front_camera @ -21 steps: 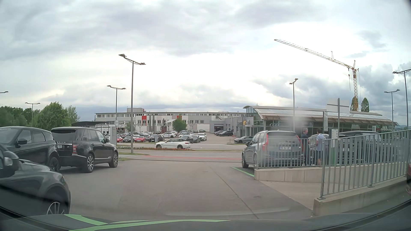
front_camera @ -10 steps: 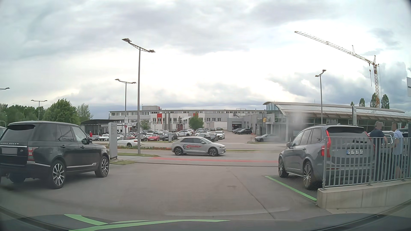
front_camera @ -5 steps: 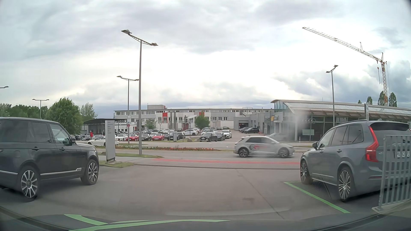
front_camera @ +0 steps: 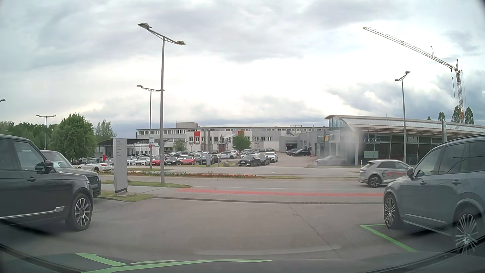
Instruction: Follow the waypoints while adhering to traffic rules and regulations
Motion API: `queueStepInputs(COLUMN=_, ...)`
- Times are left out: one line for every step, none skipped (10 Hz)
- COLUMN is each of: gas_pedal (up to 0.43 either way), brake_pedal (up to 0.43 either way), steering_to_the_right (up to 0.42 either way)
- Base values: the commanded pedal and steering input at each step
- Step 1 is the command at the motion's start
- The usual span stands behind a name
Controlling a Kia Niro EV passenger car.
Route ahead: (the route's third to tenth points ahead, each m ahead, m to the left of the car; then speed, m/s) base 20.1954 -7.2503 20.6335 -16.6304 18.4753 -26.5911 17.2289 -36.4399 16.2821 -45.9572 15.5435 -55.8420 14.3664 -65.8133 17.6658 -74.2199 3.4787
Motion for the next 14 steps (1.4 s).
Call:
queueStepInputs(gas_pedal=0.000, brake_pedal=0.000, steering_to_the_right=-0.004)
queueStepInputs(gas_pedal=0.000, brake_pedal=0.000, steering_to_the_right=0.000)
queueStepInputs(gas_pedal=0.000, brake_pedal=0.000, steering_to_the_right=0.004)
queueStepInputs(gas_pedal=0.000, brake_pedal=0.000, steering_to_the_right=0.009)
queueStepInputs(gas_pedal=0.000, brake_pedal=0.000, steering_to_the_right=0.017)
queueStepInputs(gas_pedal=0.000, brake_pedal=0.006, steering_to_the_right=0.025)
queueStepInputs(gas_pedal=0.000, brake_pedal=0.012, steering_to_the_right=0.036)
queueStepInputs(gas_pedal=0.000, brake_pedal=0.030, steering_to_the_right=0.051)
queueStepInputs(gas_pedal=0.000, brake_pedal=0.049, steering_to_the_right=0.064)
queueStepInputs(gas_pedal=0.000, brake_pedal=0.085, steering_to_the_right=0.087)
queueStepInputs(gas_pedal=0.000, brake_pedal=0.110, steering_to_the_right=0.104)
queueStepInputs(gas_pedal=0.000, brake_pedal=0.140, steering_to_the_right=0.126)
queueStepInputs(gas_pedal=0.000, brake_pedal=0.159, steering_to_the_right=0.147)
queueStepInputs(gas_pedal=0.000, brake_pedal=0.171, steering_to_the_right=0.164)
